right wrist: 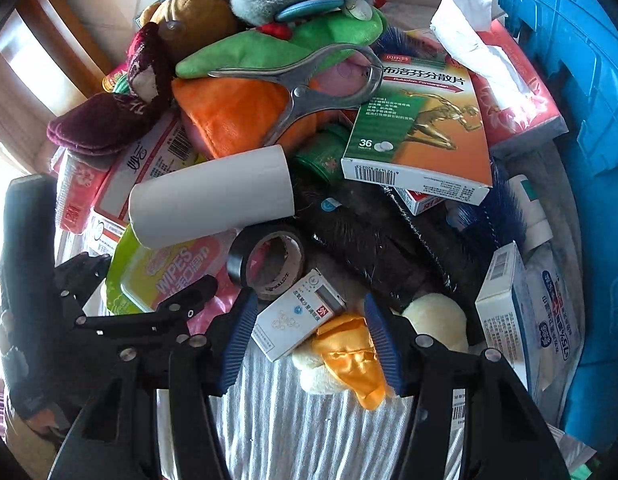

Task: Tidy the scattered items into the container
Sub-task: 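Lower both grippers toward the green wipes pack and a small white medicine box, then grasp the green wipes pack with left gripper while right gripper grasps the white medicine box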

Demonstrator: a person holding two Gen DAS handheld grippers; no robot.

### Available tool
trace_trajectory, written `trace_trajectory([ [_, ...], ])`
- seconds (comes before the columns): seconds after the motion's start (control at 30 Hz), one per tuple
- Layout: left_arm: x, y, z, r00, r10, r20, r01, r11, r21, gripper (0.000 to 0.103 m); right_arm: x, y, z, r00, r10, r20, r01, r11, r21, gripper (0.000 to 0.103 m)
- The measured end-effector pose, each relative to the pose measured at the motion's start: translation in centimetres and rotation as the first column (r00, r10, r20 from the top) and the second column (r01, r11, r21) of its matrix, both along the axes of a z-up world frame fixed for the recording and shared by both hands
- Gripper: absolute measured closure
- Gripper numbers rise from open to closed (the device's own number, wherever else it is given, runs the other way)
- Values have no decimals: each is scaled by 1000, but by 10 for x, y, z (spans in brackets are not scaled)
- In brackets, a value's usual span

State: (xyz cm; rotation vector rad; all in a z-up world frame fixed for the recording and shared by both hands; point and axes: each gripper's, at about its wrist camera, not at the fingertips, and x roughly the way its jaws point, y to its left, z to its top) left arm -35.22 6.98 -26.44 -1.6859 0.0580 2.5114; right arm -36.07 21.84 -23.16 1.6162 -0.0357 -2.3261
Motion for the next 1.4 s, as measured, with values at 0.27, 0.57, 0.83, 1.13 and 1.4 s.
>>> trace_trajectory([
  [0.27,41,-24,10,999,40,11,-40,999,-16,34,-2,-19,-8,998,59,24,-59,998,-18,48],
  [0.57,48,-39,13,996,89,26,-87,994,-64,20,-12,-34,-7,995,98,10,-98,995,22,48],
  [0.83,32,-32,19,995,102,4,-102,994,-32,39,-13,-36,-3,992,129,13,-129,991,28,58],
  [1.13,43,-58,35,986,166,-7,-166,985,-39,48,16,-29,14,986,166,24,-164,983,-81,68],
  [1.4,43,-67,43,984,175,31,-174,985,-17,41,39,11,7,999,7,37,-7,1000,-9,68],
])
